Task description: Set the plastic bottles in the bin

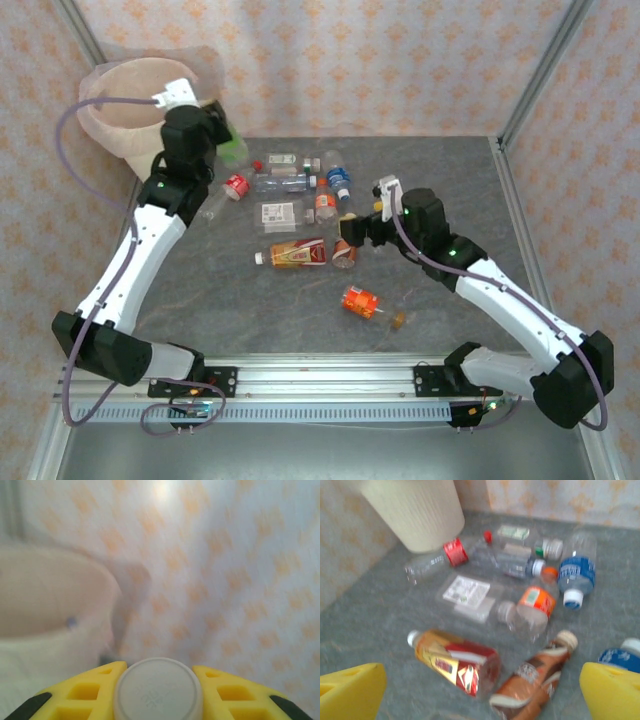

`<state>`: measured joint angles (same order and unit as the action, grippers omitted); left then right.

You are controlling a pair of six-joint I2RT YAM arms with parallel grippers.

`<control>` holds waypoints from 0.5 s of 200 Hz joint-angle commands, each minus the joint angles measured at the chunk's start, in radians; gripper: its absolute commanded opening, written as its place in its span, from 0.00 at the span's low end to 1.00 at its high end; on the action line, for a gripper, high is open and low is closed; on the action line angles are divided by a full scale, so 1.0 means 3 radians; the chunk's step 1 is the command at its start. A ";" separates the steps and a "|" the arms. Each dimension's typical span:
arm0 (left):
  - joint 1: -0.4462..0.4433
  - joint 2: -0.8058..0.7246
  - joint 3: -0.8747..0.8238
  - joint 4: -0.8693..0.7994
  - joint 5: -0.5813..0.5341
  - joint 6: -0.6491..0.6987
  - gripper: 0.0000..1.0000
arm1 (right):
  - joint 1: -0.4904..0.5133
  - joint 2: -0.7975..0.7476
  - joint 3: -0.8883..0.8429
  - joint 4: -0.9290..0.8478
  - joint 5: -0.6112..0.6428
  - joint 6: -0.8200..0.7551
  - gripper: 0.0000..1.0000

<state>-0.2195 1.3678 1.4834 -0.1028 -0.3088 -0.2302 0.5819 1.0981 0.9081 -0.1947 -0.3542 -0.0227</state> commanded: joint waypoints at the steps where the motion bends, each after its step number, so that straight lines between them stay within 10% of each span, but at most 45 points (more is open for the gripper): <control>1: 0.0209 0.0106 0.0215 0.0967 -0.0494 0.0580 0.00 | 0.0013 -0.0130 -0.0196 -0.0192 -0.0133 -0.0229 0.99; 100: 0.1257 0.2105 0.3060 -0.0737 -0.0295 -0.0178 0.00 | 0.0014 -0.0097 -0.0155 -0.0315 0.0028 -0.0617 0.99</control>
<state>0.1116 1.9049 2.2524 -0.1223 -0.4263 -0.1589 0.5819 1.0779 0.8356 -0.2611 -0.3626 -0.1425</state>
